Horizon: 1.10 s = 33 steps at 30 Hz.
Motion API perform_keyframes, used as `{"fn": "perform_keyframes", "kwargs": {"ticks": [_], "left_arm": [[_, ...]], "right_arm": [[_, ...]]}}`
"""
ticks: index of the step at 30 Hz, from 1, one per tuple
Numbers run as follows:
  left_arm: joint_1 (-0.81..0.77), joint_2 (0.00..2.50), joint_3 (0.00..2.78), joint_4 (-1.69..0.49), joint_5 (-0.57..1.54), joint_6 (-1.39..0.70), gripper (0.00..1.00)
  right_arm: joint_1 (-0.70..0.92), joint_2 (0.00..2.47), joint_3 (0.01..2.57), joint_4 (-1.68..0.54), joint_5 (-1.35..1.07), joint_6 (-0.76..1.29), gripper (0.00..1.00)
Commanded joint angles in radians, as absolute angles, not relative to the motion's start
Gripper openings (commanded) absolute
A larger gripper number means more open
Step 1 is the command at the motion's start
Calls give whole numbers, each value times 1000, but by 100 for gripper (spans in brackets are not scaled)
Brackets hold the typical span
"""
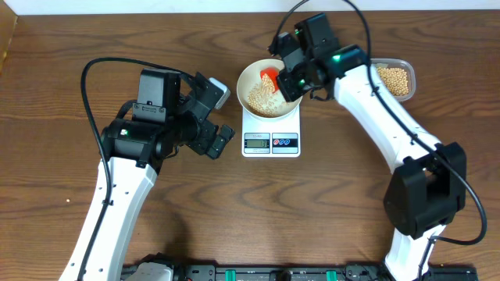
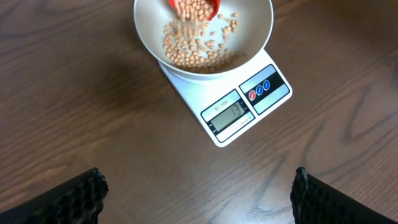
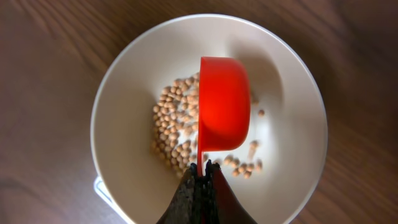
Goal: Scoop item into bowl and weigh 50g on scale
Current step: 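Carry the scoop over the white bowl and tip beans into it, then return the empty scoop to the bean tub with the right gripper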
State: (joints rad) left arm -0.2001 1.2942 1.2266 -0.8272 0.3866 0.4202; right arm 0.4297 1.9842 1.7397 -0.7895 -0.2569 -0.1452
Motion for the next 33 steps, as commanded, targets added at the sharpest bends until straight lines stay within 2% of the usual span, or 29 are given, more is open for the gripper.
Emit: {"fn": "perform_keyframes", "kwargs": {"ticks": [1, 8, 19, 27, 33], "left_arm": [[-202, 1293, 1241, -830, 381, 434, 96], [-202, 1293, 1241, -830, 381, 434, 96], [-202, 1293, 1241, -830, 381, 434, 96], [-202, 1293, 1241, -830, 381, 434, 96], [-202, 1293, 1241, -830, 381, 433, 96]], "right_arm": [[474, 1980, 1768, -789, -57, -237, 1], [512, 1980, 1787, -788, 81, -271, 1], [512, 1932, 1806, -802, 64, -278, 1], [488, 1925, 1806, -817, -65, -277, 1], [400, 1899, 1831, -834, -271, -230, 1]]}}
